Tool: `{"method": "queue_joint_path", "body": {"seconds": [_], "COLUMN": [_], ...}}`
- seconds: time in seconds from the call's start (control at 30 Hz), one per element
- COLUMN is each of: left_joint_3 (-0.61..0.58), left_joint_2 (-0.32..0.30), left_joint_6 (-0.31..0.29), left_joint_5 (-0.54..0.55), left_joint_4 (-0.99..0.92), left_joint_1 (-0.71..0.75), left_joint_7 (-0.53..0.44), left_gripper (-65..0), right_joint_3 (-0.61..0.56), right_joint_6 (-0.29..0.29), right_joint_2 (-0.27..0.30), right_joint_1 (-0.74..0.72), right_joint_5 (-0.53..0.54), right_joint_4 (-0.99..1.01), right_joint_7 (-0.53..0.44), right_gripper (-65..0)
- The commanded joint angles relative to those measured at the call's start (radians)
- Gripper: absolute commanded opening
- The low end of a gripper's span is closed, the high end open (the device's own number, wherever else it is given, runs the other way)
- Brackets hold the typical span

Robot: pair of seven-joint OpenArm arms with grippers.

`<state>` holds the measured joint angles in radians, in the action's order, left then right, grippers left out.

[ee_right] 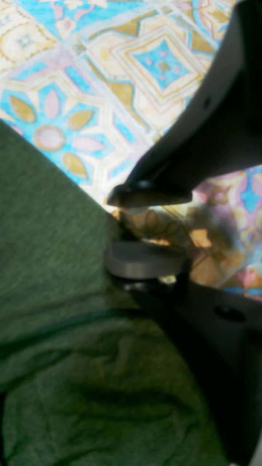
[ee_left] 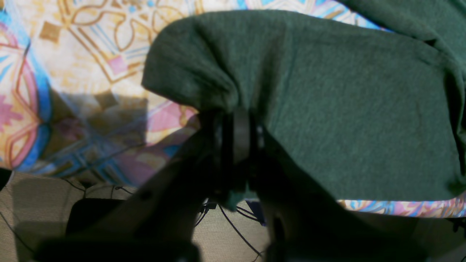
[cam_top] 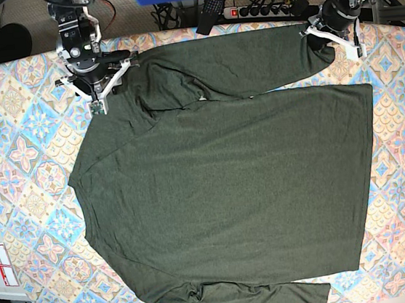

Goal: Fold the T-shirt properly
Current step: 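Lower the right gripper and grasp the shirt's other shoulder corner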

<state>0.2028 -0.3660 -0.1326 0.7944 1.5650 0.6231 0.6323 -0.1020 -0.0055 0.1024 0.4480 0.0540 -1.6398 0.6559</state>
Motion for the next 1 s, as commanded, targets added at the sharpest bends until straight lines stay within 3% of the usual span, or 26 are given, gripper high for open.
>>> {"method": "queue_joint_path", "body": {"seconds": [0.0, 0.23, 0.5, 0.57, 0.67, 0.7, 0.97], "left_joint_3": [0.005, 0.005, 0.005, 0.005, 0.005, 0.005, 0.048], "left_joint_2": [-0.011, -0.011, -0.012, -0.012, -0.012, -0.014, -0.083], "left_joint_6": [0.008, 0.008, 0.008, 0.008, 0.008, 0.008, 0.008], "left_joint_5": [-0.007, -0.007, -0.007, -0.007, -0.007, -0.007, -0.007], "left_joint_4": [0.004, 0.004, 0.004, 0.004, 0.004, 0.004, 0.004], "left_joint_1": [0.011, 0.011, 0.013, 0.013, 0.013, 0.013, 0.03], "left_joint_7": [0.018, 0.018, 0.018, 0.016, 0.016, 0.016, 0.014], "left_gripper": [-65.0, -65.0, -65.0, -65.0, -65.0, -65.0, -65.0], "right_joint_3": [0.003, 0.005, 0.005, 0.005, 0.028, 0.045, 0.203], "right_joint_6": [0.0, 0.0, 0.0, 0.0, 0.0, 0.0, 0.002], "right_joint_2": [0.003, 0.007, 0.009, 0.009, 0.009, 0.009, 0.004], "right_joint_1": [-0.01, -0.111, -0.142, -0.142, -0.142, -0.14, -0.084], "right_joint_5": [0.028, 0.201, 0.211, 0.211, 0.209, 0.211, 0.211], "right_joint_4": [-0.007, 0.063, 0.085, 0.085, 0.085, 0.085, 0.069], "right_joint_7": [-0.005, -0.006, -0.006, -0.006, -0.006, -0.006, -0.003], "right_gripper": [-44.7, -44.9, -45.2, -49.2, -63.3, -65.0, -64.9]}}
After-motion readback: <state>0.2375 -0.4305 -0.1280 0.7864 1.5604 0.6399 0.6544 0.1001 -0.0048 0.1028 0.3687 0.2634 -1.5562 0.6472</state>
